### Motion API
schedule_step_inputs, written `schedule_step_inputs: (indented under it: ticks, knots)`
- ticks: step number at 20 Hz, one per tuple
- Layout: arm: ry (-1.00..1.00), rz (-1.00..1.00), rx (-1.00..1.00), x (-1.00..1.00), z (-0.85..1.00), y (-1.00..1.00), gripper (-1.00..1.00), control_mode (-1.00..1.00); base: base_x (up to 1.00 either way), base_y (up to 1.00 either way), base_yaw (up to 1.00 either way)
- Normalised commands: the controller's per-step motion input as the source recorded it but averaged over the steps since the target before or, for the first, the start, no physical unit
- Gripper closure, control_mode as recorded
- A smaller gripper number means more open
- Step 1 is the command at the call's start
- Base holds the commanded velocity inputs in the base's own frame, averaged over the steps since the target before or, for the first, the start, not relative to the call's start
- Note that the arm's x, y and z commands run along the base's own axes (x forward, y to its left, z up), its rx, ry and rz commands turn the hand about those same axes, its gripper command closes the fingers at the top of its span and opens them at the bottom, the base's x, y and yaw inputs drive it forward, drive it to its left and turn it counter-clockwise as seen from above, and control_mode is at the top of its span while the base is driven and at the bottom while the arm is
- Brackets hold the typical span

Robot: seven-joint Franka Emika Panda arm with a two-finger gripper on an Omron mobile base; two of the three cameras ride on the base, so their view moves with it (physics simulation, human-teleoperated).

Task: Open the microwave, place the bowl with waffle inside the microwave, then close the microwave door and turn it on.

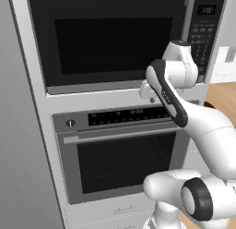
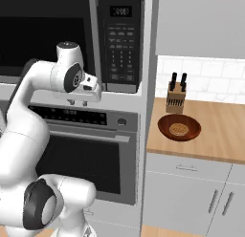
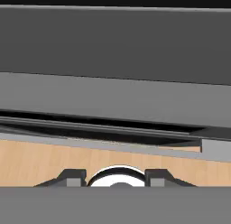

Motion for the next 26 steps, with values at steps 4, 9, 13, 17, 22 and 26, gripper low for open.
schedule_step_inputs:
  ticks: [4, 9, 13, 17, 22, 26]
  knots:
    - [-0.41, -0.01, 0.01, -0.33, 0.25, 0.02, -1.0, -1.0, 0.0, 0.0, 0.0]
    - [-0.93, -0.18, 0.04, -0.48, 0.59, -0.02, -1.0, -1.0, 0.0, 0.0, 0.0]
    - [-0.7, -0.17, 0.11, -0.16, 0.46, -0.18, -1.0, -1.0, 0.0, 0.0, 0.0]
    - [-0.57, -0.16, 0.04, 0.34, 0.33, -0.34, -1.0, -1.0, 0.0, 0.0, 0.0]
    - [-0.22, -0.1, 0.03, 0.65, 0.53, -0.44, -1.0, -1.0, 0.0, 0.0, 0.0]
    - [0.1, 0.0, 0.03, 0.44, 0.06, -0.05, -1.0, -1.0, 0.0, 0.0, 0.0]
